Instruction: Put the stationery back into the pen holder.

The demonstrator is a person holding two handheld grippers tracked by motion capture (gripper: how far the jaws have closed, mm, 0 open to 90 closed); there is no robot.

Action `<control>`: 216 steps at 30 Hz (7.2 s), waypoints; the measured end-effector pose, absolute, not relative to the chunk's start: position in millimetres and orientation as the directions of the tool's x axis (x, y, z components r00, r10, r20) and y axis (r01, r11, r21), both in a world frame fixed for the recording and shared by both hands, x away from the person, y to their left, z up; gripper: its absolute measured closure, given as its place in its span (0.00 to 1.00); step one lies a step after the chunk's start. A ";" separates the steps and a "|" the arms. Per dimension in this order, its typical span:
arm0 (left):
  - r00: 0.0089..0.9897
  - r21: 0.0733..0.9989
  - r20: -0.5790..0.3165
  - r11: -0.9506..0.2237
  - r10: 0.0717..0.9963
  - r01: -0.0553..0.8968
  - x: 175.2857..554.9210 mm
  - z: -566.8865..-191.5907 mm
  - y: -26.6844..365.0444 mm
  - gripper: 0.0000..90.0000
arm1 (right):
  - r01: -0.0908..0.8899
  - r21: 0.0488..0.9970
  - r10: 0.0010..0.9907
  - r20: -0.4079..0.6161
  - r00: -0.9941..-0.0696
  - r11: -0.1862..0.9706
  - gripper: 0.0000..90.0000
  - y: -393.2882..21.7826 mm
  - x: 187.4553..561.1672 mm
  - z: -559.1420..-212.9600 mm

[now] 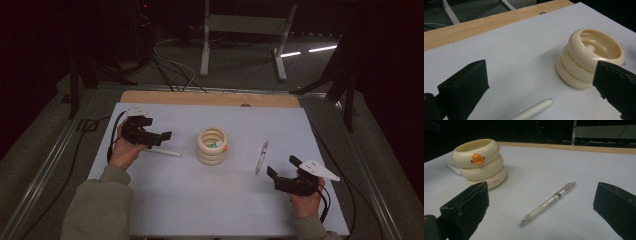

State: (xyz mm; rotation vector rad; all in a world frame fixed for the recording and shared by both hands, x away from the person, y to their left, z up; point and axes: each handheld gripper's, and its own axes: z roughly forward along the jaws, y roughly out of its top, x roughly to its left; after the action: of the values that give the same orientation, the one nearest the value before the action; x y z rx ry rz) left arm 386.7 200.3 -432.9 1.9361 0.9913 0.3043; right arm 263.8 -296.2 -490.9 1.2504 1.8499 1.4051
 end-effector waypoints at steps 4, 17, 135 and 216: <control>0.644 0.807 -0.167 -0.271 0.747 0.524 387.6 -436.5 200.5 0.00 | 0.363 0.931 0.880 0.136 -0.455 0.044 0.01 -296.8 263.4 -490.5; 0.630 0.792 -0.171 -0.275 0.758 0.545 390.2 -448.7 204.0 0.00 | 0.364 0.930 0.880 0.135 -0.455 0.046 0.01 -296.0 263.7 -490.8; 0.713 0.667 -0.117 -0.477 0.692 0.572 388.3 -496.4 191.0 0.88 | 0.377 0.924 0.872 0.130 -0.472 0.066 0.01 -293.2 265.5 -493.1; 0.771 0.876 -0.230 -0.219 0.593 0.430 390.0 -425.3 134.5 0.88 | 0.380 0.922 0.871 0.128 -0.475 0.072 0.01 -292.0 265.9 -493.7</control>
State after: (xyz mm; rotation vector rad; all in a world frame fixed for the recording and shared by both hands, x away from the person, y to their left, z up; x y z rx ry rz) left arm 390.0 134.5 -425.3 1.8537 0.7854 0.1834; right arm 265.9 -292.0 -493.7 1.2370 1.8921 1.3932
